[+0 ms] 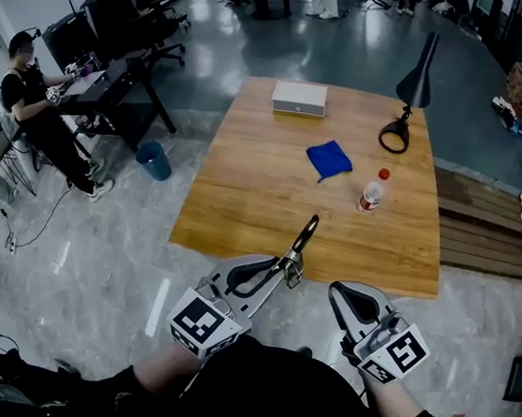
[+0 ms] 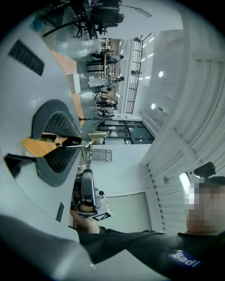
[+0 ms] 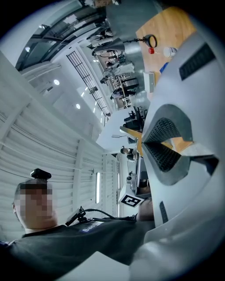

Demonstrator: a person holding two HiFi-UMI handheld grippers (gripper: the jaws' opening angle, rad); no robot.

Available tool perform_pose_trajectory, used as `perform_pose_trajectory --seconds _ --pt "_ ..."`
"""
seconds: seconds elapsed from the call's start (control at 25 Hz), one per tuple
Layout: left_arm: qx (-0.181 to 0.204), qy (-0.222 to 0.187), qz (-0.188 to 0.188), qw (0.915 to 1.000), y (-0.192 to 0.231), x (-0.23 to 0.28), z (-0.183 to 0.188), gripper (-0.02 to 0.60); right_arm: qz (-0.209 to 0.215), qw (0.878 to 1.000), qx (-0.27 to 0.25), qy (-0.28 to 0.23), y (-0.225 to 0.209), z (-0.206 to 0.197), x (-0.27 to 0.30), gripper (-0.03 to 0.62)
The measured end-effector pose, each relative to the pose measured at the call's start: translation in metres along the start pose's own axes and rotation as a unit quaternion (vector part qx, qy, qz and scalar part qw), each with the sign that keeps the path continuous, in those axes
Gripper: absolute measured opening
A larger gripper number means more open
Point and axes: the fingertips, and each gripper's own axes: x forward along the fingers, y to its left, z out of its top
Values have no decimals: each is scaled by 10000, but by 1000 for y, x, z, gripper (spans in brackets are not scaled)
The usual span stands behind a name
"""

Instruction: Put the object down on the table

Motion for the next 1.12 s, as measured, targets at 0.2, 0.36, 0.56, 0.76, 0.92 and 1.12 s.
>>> perform_pose_trajectory --seconds 0.2,0.36,0.56,0.76,0.92,1.12 --pt "218 30 -44 9997 8 12 3 58 -40 10000 54 17 -15 -4 5 5" --pt "322 63 -173 9993 29 23 -2 58 -216 9997 60 1 -28 -5 21 5" --pt "553 177 -406 9975 66 30 -16 58 -426 9990 24 89 -34 -10 56 5" --pt "744 351 -772 9936 100 35 -35 58 -756 9971 -6 104 -43 -9 94 5" --pt "871 482 -947 9905 120 46 -48 58 -924 9957 30 99 -55 -10 109 5" --pt "1012 754 -830 9885 133 69 -67 58 -785 9965 59 295 -71 -15 115 5"
